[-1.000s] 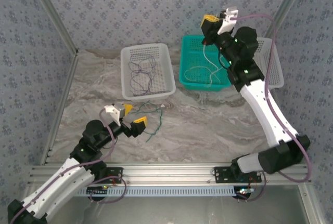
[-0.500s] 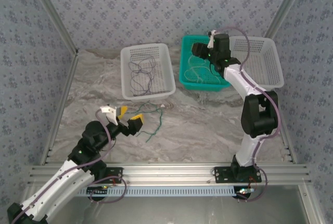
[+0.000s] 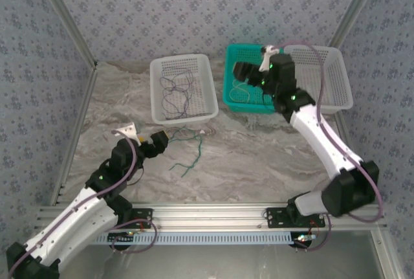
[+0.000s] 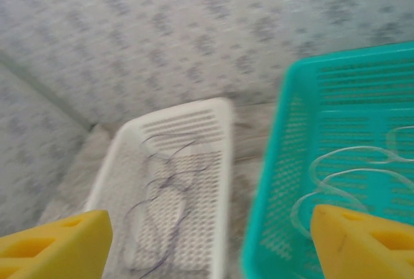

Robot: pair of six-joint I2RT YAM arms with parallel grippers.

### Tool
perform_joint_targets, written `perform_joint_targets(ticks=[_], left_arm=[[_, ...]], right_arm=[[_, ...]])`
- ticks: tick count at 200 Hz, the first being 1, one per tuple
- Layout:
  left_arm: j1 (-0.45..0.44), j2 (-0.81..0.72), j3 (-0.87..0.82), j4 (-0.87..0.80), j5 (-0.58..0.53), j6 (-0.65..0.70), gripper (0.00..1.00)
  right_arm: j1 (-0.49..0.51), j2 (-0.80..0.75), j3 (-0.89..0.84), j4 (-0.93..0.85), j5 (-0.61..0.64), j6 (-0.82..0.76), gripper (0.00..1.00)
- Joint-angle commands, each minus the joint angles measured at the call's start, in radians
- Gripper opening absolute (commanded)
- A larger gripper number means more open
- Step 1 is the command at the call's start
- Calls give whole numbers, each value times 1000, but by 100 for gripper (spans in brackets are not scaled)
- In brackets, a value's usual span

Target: Untangle the cables

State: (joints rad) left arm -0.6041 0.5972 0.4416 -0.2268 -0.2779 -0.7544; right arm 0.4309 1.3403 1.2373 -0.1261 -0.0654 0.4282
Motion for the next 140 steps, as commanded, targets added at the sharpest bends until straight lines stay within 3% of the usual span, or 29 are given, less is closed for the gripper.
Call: perform_joint_targets(ticks=[1, 25, 56, 70, 140], left_arm=[[19, 70, 68, -47, -6, -66, 99], [25, 125, 73, -15, -2, -66, 99], [32, 147, 72, 14, 12, -65, 99], [32, 139, 72, 8, 15, -58, 99], [34, 127, 67, -16, 45, -31, 99]], right_arm=[[163, -21, -186, 26, 103, -8, 82], [325, 21, -327, 143, 169, 124, 80], [460, 167, -372, 186, 245, 244, 79], [488, 231, -374, 221, 243, 247, 79], [506, 453, -325, 281, 233, 223, 52]])
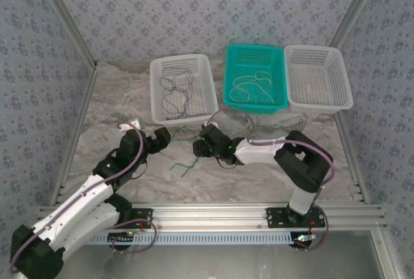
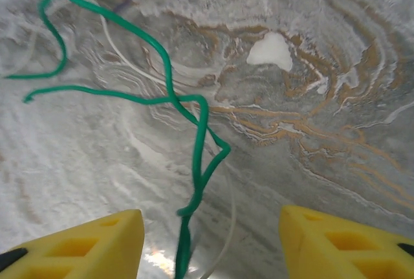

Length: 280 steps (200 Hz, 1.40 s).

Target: Untangle the cables

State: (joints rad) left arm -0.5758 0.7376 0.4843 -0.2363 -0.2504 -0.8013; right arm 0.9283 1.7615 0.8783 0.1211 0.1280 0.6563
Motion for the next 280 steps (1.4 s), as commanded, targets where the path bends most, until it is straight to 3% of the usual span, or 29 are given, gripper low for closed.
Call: perform_joint_targets(ticks=[1, 27, 79, 122, 147, 175, 237, 260, 280], left_arm=[[6, -14, 25, -5, 17, 18, 99], [6, -20, 23, -3, 23, 27, 99], [6, -55, 17, 27, 73, 101, 99], [5, -102, 15, 98, 206, 277, 99], [0, -95, 67, 83, 311, 396, 99], [-26, -46, 215, -47, 378, 583, 99], [-86, 73, 516, -393, 374, 1114, 97], [-86, 107, 540, -422, 356, 1224, 96], [-87, 139, 534, -406, 419, 1271, 95]], right_arm=[[9, 34, 34, 34, 40, -5, 52], [8, 53, 34, 24, 57, -18, 40], [10, -29, -38, 39, 74, -127, 0], [12, -259, -191, 61, 118, -347, 0], [12, -434, -290, 111, 130, -606, 0], [-3, -577, -312, 93, 106, -941, 0], [-105, -767, -347, 145, -105, -1466, 0], [-157, -824, -367, 171, -205, -1597, 0], [-207, -858, -361, 167, -310, -1653, 0]])
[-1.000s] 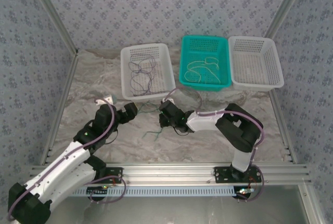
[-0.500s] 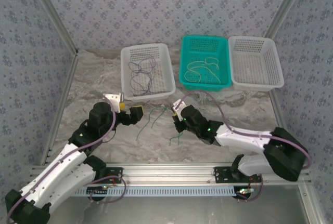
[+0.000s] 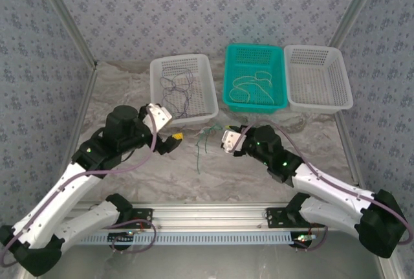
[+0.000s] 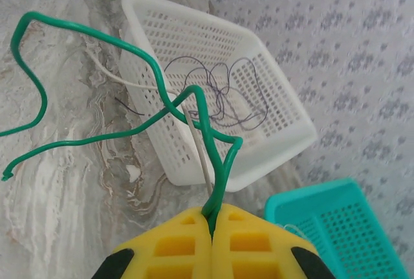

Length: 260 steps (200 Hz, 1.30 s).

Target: Untangle the cables

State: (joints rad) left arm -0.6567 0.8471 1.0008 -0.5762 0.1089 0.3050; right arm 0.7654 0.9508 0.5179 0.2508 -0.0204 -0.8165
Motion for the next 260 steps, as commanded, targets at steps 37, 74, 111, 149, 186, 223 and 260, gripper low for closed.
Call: perform_joint_targets(ticks=[37, 74, 111, 149, 186, 223, 260], left_arm=[[-45, 111, -28, 58, 178, 146, 94], [-47, 134, -117, 216, 280, 107, 92], [-47, 185, -147, 318, 421, -6, 81], [-48, 216, -186, 396, 397, -75, 60], [-53, 156, -221, 437, 246, -97, 0], [-52, 27, -215, 453, 177, -141, 0], [-54, -77, -190, 426, 107, -168, 0]], right_arm=[[-63, -75, 44, -25, -300, -258, 0], [-58, -99, 73, -51, -379, -266, 0], [-52, -106, 94, -47, -387, -261, 0], [-44, -111, 95, -29, -363, -252, 0], [-35, -110, 74, -21, -336, -241, 0], [9, -47, 8, 41, -225, -173, 1], [63, 76, -29, 65, -150, -95, 5]])
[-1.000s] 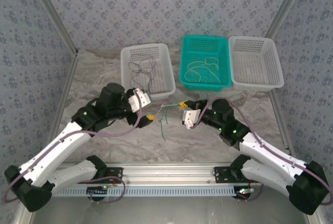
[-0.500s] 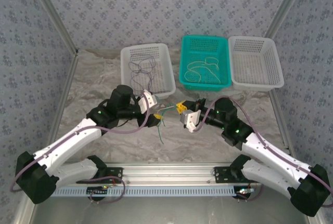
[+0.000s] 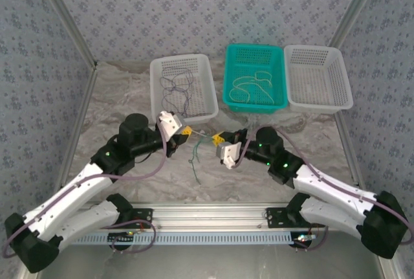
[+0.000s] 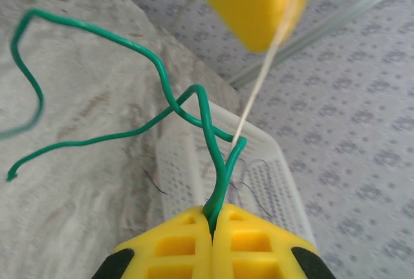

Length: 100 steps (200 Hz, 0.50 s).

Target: Untangle the cables

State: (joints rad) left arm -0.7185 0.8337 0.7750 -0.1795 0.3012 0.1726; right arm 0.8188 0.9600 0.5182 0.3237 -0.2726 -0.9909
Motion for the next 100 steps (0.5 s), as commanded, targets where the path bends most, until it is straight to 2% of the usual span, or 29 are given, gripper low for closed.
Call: perform_joint_targets(ticks=[1, 52, 71, 100], left_arm=[[7, -66, 36, 29, -86, -36, 0], [3, -107, 59, -31, -34, -44, 0], [-16, -99, 49, -29, -25, -47, 0], [-45, -110, 45, -17, -56, -30, 0]], right_arm=[[10, 71, -29, -8, 105, 84, 5], [44, 257, 17, 16, 259, 377, 14], [87, 318, 27, -4, 311, 396, 20], [109, 376, 52, -53, 405, 425, 21]])
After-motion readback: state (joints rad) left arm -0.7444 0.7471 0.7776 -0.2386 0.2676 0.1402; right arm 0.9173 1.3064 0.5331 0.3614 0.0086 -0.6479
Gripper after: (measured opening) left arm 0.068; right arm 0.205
